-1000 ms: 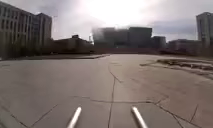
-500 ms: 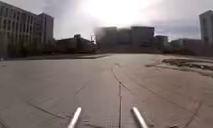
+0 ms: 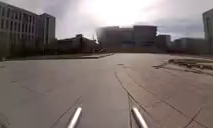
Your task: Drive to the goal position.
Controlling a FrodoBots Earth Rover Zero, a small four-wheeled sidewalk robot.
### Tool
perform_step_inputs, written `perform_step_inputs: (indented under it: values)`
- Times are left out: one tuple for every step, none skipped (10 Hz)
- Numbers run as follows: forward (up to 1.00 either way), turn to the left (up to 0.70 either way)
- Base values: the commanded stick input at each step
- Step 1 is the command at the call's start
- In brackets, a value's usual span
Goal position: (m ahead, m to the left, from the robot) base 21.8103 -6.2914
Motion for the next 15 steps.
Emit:
perform_step_inputs:
  values:
    - [1.00,0.00]
    - [1.00,0.00]
    - [1.00,0.00]
    - [1.00,0.00]
    - [1.00,0.00]
    - [1.00,0.00]
    - [1.00,0.00]
    - [1.00,0.00]
    - [1.00,0.00]
    - [1.00,0.00]
    - [1.00,0.00]
    - [1.00,0.00]
    - [1.00,0.00]
    - [1.00,0.00]
    - [1.00,0.00]
